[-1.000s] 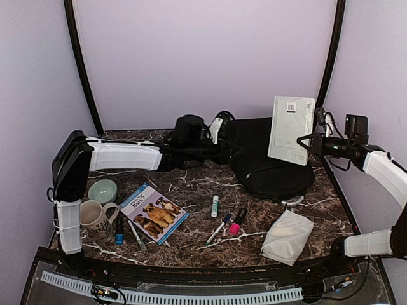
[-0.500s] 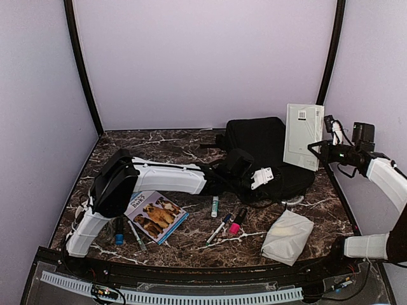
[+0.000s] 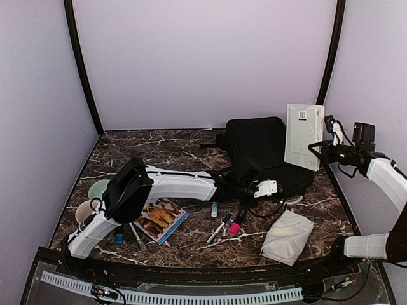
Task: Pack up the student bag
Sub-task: Place the book in the student bag.
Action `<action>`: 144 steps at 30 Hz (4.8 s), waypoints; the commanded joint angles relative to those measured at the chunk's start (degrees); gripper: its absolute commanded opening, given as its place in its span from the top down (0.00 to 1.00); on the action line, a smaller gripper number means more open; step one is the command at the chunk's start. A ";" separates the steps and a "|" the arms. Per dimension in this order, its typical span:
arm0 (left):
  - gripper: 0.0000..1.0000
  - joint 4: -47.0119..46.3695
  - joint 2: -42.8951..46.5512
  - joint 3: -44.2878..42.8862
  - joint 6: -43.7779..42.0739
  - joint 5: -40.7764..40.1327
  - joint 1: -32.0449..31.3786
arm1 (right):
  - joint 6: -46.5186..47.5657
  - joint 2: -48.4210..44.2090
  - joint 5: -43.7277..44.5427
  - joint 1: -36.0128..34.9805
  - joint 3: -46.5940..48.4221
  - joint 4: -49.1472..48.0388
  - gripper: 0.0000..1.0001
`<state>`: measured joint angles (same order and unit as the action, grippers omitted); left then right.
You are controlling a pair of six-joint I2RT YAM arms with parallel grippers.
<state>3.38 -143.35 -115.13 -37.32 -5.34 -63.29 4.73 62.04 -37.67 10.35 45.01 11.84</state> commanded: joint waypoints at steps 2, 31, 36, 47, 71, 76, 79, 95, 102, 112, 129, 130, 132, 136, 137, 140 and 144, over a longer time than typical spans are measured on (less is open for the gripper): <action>1.00 7.19 3.46 -0.22 -2.39 -7.56 0.33 | 1.05 -0.96 -2.74 0.81 1.30 -7.77 1.00; 0.70 15.15 16.79 10.16 18.93 6.61 -2.37 | 1.24 -1.22 -3.18 0.88 1.67 -7.14 1.00; 0.52 17.59 16.15 6.19 19.78 13.20 -2.32 | 1.33 -0.91 -3.16 0.89 1.70 -7.18 1.00; 0.39 24.64 1.52 -13.28 22.90 12.26 -2.28 | 1.09 -1.00 -3.26 0.88 1.72 -7.26 1.00; 0.77 22.20 -2.64 -16.71 28.62 11.51 0.88 | 0.48 -0.19 -3.03 0.92 1.32 -7.81 1.00; 1.00 22.37 -0.93 -16.95 28.13 9.89 1.14 | -1.19 0.11 -3.05 0.92 3.59 -6.53 1.00; 1.00 22.22 1.67 -17.07 27.66 7.55 1.30 | 2.01 1.53 -5.08 0.90 13.95 5.18 1.00; 1.00 9.52 17.61 -12.62 26.52 -8.21 2.99 | 3.27 1.61 -19.29 0.90 28.35 24.94 1.00; 1.00 1.87 21.79 -5.78 33.83 -9.49 4.36 | 16.55 1.75 -26.87 0.81 28.81 37.66 1.00; 1.00 -7.48 21.91 1.17 41.23 -6.67 6.69 | 35.11 4.24 -26.61 -2.24 30.19 58.58 1.00; 1.00 -23.96 17.41 1.92 54.30 1.47 9.67 | 41.10 15.16 -17.22 -9.66 24.59 65.57 1.00; 1.00 -24.41 17.40 2.07 54.88 1.86 9.67 | 40.48 16.00 -17.37 -9.75 24.52 65.11 1.00; 1.00 -25.32 17.32 2.46 56.12 3.00 9.63 | 39.42 18.47 -17.78 -9.79 24.46 64.33 1.00; 1.00 -26.02 17.30 3.08 56.85 4.17 9.43 | 38.90 26.96 -20.01 -9.78 25.15 64.81 1.00; 1.00 -26.13 17.25 3.41 56.99 4.31 9.34 | 38.13 29.52 -20.75 -9.74 25.43 64.60 1.00; 1.00 -26.10 17.23 4.00 57.25 4.47 9.02 | 39.49 37.16 -25.24 -9.79 27.17 67.22 1.00; 1.00 -25.92 17.31 4.01 57.74 5.31 8.59 | 39.52 43.66 -29.98 -9.80 29.27 69.11 1.00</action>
<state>-15.31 -128.29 -110.56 18.85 -2.24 -53.69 43.88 103.04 -56.93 0.80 70.87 78.19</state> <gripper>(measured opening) 0.024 0.197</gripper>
